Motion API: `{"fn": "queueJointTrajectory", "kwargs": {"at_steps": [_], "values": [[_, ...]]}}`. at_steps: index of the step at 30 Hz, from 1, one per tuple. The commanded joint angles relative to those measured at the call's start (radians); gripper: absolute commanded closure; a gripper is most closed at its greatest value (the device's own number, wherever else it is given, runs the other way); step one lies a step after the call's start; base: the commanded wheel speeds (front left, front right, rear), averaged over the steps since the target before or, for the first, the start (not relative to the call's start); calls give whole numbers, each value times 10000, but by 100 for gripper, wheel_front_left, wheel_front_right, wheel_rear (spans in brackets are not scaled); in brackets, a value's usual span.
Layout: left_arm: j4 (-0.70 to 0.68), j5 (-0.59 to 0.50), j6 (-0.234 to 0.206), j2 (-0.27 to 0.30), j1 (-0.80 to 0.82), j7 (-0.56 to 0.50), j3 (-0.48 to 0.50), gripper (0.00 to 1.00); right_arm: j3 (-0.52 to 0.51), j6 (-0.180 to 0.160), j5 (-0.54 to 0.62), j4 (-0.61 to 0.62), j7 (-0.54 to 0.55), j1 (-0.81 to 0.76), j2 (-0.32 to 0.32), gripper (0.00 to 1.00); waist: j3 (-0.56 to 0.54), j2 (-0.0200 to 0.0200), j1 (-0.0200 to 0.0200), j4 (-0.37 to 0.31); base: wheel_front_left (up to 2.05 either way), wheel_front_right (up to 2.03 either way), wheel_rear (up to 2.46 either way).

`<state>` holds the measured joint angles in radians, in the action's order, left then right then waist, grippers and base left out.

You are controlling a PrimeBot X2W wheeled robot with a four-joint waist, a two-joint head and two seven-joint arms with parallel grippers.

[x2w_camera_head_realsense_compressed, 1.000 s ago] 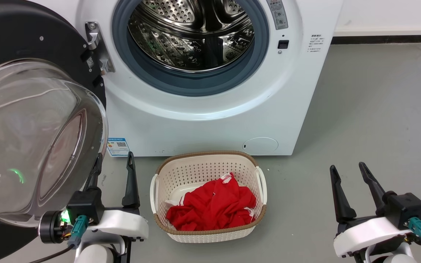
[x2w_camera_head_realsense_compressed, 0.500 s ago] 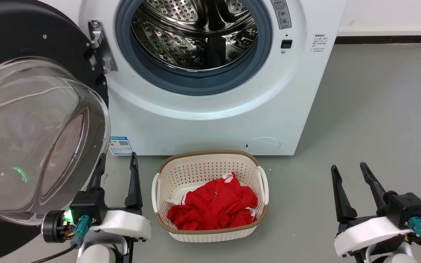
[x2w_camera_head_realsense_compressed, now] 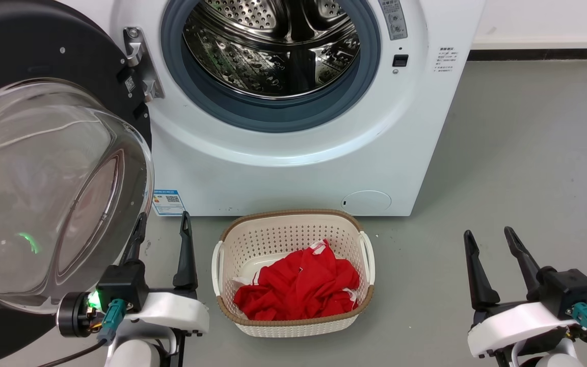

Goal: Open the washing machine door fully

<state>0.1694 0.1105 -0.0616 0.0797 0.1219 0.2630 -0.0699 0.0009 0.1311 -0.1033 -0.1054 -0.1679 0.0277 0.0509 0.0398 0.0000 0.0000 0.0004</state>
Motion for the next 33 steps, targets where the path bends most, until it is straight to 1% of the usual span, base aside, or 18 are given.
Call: {"fn": "queueJointTrajectory", "kwargs": {"at_steps": [1, 2, 5, 18, 33], "values": [[18, -43, 39, -42, 23, 25, 7, 0, -29, -7, -37, -22, -49, 78, -15, 0, 3, 0, 0, 2, 0, 0, 0], [203, 2, 6, -14, -138, -25, 1, 100, 0, 0, -8, -190, 12, -135, 0, 100, 2, 0, 0, 2, 0, 0, 0], [344, 254, 43, -21, -145, -151, 91, 100, 2, 0, -284, -266, 44, -172, 0, 100, -2, 0, 0, 2, 0, 0, 0], [394, 2847, 372, -69, -143, -786, 391, 100, -142, -1, -2947, -458, 486, 22, 56, 100, -41, 0, 0, 1, 0, 0, 0], [441, 5376, 699, -112, -142, -1384, 676, 100, -297, -2, -5512, -643, 922, 201, 92, 100, -85, 0, 0, 1, 0, 0, 0]]}}
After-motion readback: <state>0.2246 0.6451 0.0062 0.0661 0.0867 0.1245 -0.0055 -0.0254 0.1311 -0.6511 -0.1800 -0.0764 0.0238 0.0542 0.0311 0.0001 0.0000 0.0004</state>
